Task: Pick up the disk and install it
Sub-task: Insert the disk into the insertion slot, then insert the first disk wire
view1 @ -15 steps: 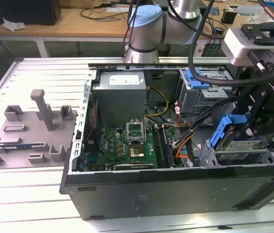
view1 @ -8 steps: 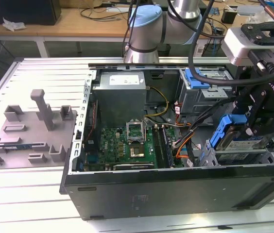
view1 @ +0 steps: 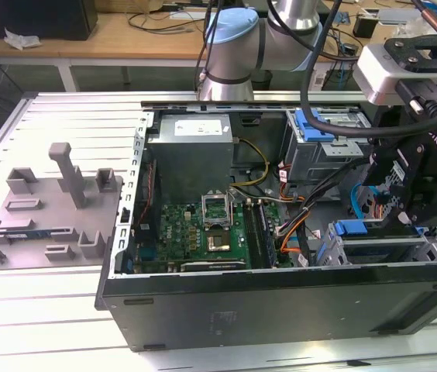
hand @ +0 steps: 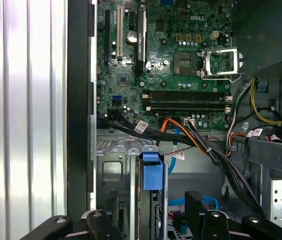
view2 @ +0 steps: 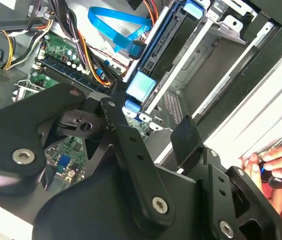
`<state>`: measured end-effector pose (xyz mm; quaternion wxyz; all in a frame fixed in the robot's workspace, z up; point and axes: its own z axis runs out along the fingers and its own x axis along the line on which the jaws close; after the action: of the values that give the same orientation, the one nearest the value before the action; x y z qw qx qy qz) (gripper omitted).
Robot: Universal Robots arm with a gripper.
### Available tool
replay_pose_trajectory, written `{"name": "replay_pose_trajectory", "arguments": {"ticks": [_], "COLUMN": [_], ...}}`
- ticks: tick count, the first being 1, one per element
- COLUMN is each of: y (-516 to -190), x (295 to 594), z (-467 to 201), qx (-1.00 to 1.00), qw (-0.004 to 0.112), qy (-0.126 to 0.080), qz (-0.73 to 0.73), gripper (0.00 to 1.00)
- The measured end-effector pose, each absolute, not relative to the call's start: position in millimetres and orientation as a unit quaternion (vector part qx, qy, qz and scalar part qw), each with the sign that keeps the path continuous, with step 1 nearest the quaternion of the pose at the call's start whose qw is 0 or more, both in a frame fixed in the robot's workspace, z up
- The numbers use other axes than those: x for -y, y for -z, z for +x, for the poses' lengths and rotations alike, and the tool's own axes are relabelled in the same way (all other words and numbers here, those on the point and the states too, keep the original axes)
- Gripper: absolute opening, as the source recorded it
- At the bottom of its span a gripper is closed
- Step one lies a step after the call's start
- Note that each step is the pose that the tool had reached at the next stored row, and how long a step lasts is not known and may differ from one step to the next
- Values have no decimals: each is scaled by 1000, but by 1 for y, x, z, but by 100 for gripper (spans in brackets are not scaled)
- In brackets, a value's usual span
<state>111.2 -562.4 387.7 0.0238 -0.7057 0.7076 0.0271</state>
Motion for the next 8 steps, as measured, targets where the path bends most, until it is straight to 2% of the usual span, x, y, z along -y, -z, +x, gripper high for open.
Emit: {"name": "replay_pose_trajectory", "arguments": {"ticks": [8], "y": [-388], "x": [562], "z": [111], "qx": [-707], "qw": [24], "qy": [-27], "qz": [-706], "gripper": [64]}}
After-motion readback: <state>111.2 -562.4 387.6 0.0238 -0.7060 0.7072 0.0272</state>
